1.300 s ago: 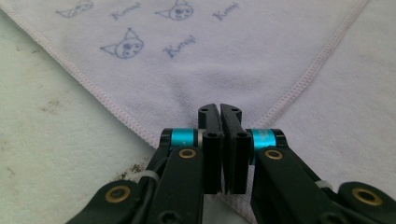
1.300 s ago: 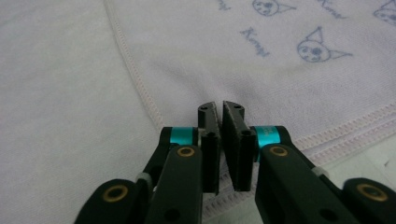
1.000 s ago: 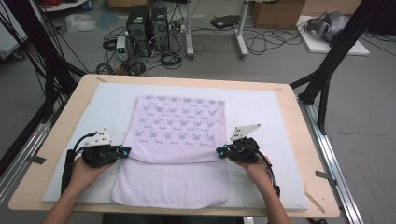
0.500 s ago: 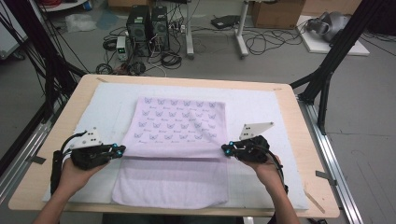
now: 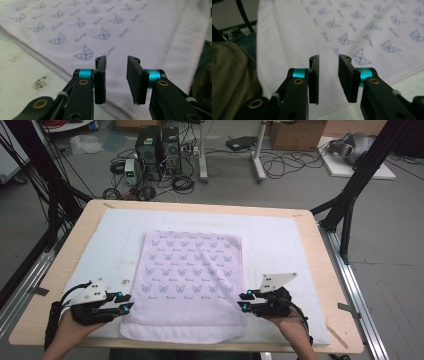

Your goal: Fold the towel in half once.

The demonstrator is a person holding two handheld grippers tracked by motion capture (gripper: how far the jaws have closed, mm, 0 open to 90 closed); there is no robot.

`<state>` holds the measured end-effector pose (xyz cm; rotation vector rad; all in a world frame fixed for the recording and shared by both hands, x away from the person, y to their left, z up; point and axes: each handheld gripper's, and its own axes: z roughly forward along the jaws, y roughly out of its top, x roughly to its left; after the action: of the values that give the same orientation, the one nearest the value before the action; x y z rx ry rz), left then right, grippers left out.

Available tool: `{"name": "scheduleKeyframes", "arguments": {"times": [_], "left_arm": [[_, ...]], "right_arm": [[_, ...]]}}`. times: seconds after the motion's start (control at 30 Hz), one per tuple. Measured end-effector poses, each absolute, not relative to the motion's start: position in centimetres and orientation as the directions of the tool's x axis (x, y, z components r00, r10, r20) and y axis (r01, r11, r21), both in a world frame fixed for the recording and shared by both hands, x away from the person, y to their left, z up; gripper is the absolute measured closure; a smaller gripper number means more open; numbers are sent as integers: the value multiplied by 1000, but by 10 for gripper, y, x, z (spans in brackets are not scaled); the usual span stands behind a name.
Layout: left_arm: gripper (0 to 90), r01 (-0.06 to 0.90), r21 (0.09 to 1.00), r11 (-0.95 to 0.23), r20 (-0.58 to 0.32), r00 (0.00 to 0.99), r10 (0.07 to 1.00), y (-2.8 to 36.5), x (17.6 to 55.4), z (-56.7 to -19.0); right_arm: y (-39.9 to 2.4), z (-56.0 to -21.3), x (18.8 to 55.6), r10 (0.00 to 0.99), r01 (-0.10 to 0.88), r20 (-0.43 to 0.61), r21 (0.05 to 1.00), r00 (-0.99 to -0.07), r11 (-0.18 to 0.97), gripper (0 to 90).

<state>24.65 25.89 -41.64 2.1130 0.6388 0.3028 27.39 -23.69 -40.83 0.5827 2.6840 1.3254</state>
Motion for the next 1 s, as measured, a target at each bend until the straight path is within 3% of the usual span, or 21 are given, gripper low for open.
{"name": "scheduleKeyframes", "arguments": {"times": [0.13,0.3,0.37,0.43,0.47,0.57,1.0], "left_arm": [[673,344,790,-508,-36,852,523,252,253,-430],[674,344,760,-551,-24,862,506,244,249,-443],[739,345,761,-549,-16,856,517,244,248,-443],[859,351,764,-542,-20,852,523,245,248,-443],[870,351,761,-546,-18,852,523,245,248,-442],[881,346,762,-547,-7,849,528,245,247,-440],[883,308,827,-470,5,832,555,260,234,-398]], "right_arm": [[-230,-428,278,364,321,116,750,-924,578,631],[-225,-438,273,350,317,105,708,-931,631,664],[-223,-440,272,344,307,94,704,-934,640,713],[-222,-440,273,335,310,105,697,-936,646,789],[-222,-440,273,333,307,103,697,-937,648,825],[-222,-437,273,331,306,101,691,-938,656,869],[-227,-395,263,329,241,36,758,-943,606,875]]}}
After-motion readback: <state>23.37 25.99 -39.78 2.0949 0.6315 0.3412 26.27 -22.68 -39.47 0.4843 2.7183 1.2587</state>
